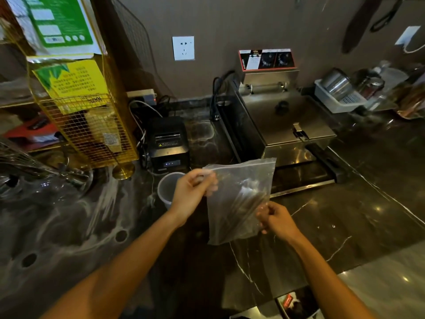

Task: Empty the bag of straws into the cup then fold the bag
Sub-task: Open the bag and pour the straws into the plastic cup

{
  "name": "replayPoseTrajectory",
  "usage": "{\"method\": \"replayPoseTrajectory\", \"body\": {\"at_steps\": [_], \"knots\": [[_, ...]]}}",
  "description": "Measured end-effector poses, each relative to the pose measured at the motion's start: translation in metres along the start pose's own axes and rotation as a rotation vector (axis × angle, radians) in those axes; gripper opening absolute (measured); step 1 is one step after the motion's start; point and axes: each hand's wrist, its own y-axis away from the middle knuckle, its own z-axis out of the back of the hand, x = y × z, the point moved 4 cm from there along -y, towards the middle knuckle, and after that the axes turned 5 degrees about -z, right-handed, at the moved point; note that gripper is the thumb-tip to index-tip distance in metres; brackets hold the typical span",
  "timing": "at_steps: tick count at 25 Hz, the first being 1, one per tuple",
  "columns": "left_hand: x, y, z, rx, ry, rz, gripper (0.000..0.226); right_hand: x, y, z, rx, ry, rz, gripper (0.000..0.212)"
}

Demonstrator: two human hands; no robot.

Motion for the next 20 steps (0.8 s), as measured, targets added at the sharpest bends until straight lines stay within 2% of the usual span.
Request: {"method": "replayPoseTrajectory", "body": {"at_steps": [2, 4, 5, 6, 7, 9, 11, 14, 17, 20], "knots": [[-0.010, -0.003, 0.001, 0.063, -0.073, -0.037, 0.020, 0.010, 0.003, 0.002, -0.079, 0.027, -0.015, 0.014], [-0.017, -0.003, 0.001, 0.112, -0.148, -0.066, 0.017, 0.033, 0.010, 0.012, -0.325, 0.075, 0.076, 0.024], [-0.018, -0.003, 0.001, 0.117, -0.164, -0.075, 0.017, 0.048, 0.015, 0.017, -0.440, 0.095, 0.167, 0.020], [-0.020, -0.002, 0.000, 0.123, -0.172, -0.083, 0.016, 0.065, 0.022, 0.017, -0.468, 0.080, 0.244, 0.009], [-0.020, -0.001, -0.002, 0.137, -0.177, -0.089, 0.016, 0.082, 0.026, 0.012, -0.398, 0.030, 0.274, 0.006], [-0.021, 0.003, -0.007, 0.162, -0.179, -0.089, 0.015, 0.109, 0.032, -0.008, -0.160, -0.082, 0.238, 0.028], [-0.023, 0.008, -0.012, 0.158, -0.158, -0.084, 0.014, 0.129, 0.037, -0.026, -0.055, -0.122, 0.164, 0.042], [-0.026, 0.017, -0.015, 0.188, -0.119, -0.107, 0.017, 0.138, 0.040, -0.037, -0.017, -0.135, 0.058, 0.033], [-0.027, 0.024, -0.010, 0.222, -0.123, -0.130, 0.021, 0.136, 0.044, -0.035, 0.100, -0.189, -0.023, 0.024], [-0.026, 0.025, -0.011, 0.214, -0.018, -0.050, 0.035, 0.138, 0.043, -0.034, 0.190, -0.211, -0.002, 0.016]]}}
